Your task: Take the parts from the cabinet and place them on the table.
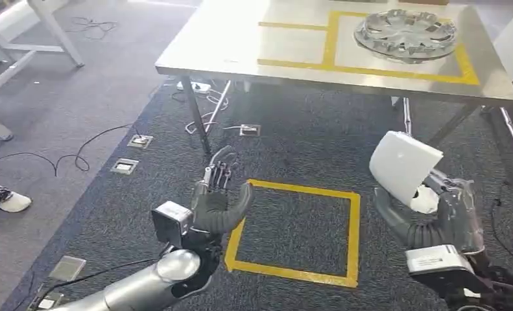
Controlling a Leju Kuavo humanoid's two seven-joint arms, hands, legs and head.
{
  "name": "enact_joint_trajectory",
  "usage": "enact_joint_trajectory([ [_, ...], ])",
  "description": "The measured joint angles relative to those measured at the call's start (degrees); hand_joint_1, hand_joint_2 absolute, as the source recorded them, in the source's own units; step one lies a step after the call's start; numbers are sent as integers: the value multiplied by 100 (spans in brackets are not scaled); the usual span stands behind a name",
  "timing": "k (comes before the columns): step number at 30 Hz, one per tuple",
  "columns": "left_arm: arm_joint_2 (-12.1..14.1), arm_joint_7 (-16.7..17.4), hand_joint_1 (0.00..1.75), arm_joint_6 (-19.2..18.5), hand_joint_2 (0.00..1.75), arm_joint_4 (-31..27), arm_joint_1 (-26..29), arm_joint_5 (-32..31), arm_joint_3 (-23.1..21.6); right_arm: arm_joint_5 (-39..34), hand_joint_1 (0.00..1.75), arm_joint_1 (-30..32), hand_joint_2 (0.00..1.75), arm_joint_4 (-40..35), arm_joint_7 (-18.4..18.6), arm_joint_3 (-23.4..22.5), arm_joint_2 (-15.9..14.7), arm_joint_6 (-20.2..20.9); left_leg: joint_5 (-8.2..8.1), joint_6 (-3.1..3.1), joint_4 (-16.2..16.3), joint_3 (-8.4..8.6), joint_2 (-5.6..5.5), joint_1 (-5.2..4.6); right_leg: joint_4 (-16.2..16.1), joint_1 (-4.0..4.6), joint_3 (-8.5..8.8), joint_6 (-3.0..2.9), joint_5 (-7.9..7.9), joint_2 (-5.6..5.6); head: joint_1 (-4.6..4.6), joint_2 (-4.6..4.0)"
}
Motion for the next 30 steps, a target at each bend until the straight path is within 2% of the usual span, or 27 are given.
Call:
enact_joint_trajectory([
  [1,2,0,0,0,175,0,6,0,0,0,175,2,175,4,0,-2,0,0,-60,3,0,84,-15,-16,22,1,-111,1,-84,0,9,0],
  [2,2,0,0,0,175,0,8,0,0,0,175,1,175,4,-2,-2,0,0,-123,9,0,173,-27,-29,-163,7,-112,-12,-14,0,6,0],
  [3,0,0,0,-2,175,0,7,2,0,0,175,-1,175,4,-2,-2,0,0,-191,11,0,279,-37,-51,-553,25,-28,-64,239,0,19,0],
  [4,0,0,0,-4,175,0,5,2,0,0,175,-2,175,7,-4,-2,0,0,-264,13,-2,390,-40,-71,-1059,52,103,-145,627,1,26,0],
  [5,0,0,0,-4,175,2,8,2,0,-7,175,-4,175,9,-4,-2,0,-2,-330,13,-21,425,-39,-70,-1524,94,203,-241,1133,2,31,0],
  [6,0,-5,0,-11,175,11,-9,2,0,-15,175,-2,175,17,-24,0,0,-11,-384,-13,31,479,-42,-104,-1881,153,147,-277,1499,17,37,0],
  [7,-7,-6,0,-20,175,13,-5,11,0,-37,175,-6,175,22,-35,7,0,-11,-413,-45,9,466,-74,-104,-1863,159,207,-278,1394,9,44,0],
  [8,-9,-18,0,-20,175,13,-13,11,0,-59,175,-6,175,22,-41,-2,0,-28,-448,-72,-8,475,-74,-96,-1881,180,265,-307,1461,12,24,0],
  [9,-9,-24,0,-20,175,13,-13,9,0,-70,175,-15,175,22,-68,2,0,-39,-421,-93,38,511,-76,-98,-1920,166,282,-335,1452,-5,24,0],
  [10,-9,-24,0,-20,175,11,-31,9,0,-74,175,-13,175,22,-74,2,0,-46,-426,-111,74,519,-81,-120,-1961,123,387,-347,1449,0,31,0],
  [11,-4,-26,0,-17,175,11,-26,9,0,-92,175,-13,175,24,-72,0,0,-55,-420,-141,285,434,-72,-110,-2016,102,477,-360,1437,1,31,0],
  [12,-4,-39,0,-17,175,11,-43,4,0,-94,175,-17,175,24,-74,0,0,-70,-427,-192,642,225,-57,-102,-2044,84,533,-388,1412,-6,-24,0],
  [17,-2,-39,0,-17,175,13,-45,7,0,-94,175,-18,175,24,-74,2,0,-72,-445,-205,746,155,-56,-92,-2047,84,541,-396,1406,-6,-33,0],
  [18,0,-37,0,-17,175,13,-48,11,0,-96,175,-23,175,24,-77,4,0,-77,-508,-231,996,-14,-53,-70,-2057,83,556,-400,1388,-6,-33,0],
  [19,7,-37,0,-17,175,13,-25,11,0,-105,175,-14,175,26,-77,24,0,-76,-1011,-340,1847,-735,-24,24,-2054,60,642,-385,1272,0,-59,0],
  [20,9,-37,0,-17,175,15,-13,13,0,-111,175,-7,175,46,-79,35,0,-79,-697,-400,1358,-764,2,92,-2053,23,828,-331,1124,13,-79,0],
  [22,9,-37,0,-17,175,15,-13,13,0,-111,175,-8,175,48,-79,35,0,-79,104,-410,282,-392,17,124,-2056,-7,979,-258,987,14,-90,0],
  [23,9,-39,0,-17,175,15,-13,13,0,-111,175,-13,175,50,-81,35,0,-81,352,-399,-23,-353,44,120,-2025,4,1041,-218,934,19,-103,0],
  [24,11,-35,0,-15,175,17,-16,24,-2,-116,175,-10,175,55,-81,37,0,-83,216,-334,-4,-334,58,87,-2041,10,1024,-178,888,40,-96,0],
  [25,9,-39,0,-15,175,15,-12,18,-2,-122,175,-15,175,55,-81,39,0,-81,258,-298,4,-327,37,62,-2071,10,1033,-135,846,30,-72,0],
  [26,7,-39,0,-9,175,15,-11,13,-2,-127,175,-6,175,59,-83,39,0,-81,253,-245,-11,-315,27,77,-2017,5,1083,-92,866,30,-81,0],
  [27,7,-39,0,-4,175,15,-13,7,-2,-127,175,-10,175,59,-92,37,0,-83,226,-193,-5,-241,20,69,-2038,-5,1134,-71,844,26,-74,0],
  [28,-4,-41,0,-2,175,15,-4,2,-2,-127,175,-4,175,66,-96,37,0,-81,208,-158,-36,-164,19,89,-1900,-23,1036,-54,812,4,-70,0],
  [29,-7,-44,0,-4,175,15,-12,-7,-2,-122,175,-16,175,68,-109,33,0,-81,166,-114,-36,-107,21,87,-1561,-16,894,-50,782,-6,-41,0],
  [30,-11,-44,0,-4,175,15,-13,-9,-2,-120,175,-14,175,68,-114,33,0,-81,127,-91,-36,-68,20,83,-1091,-17,637,-33,694,-6,-4,0],
])
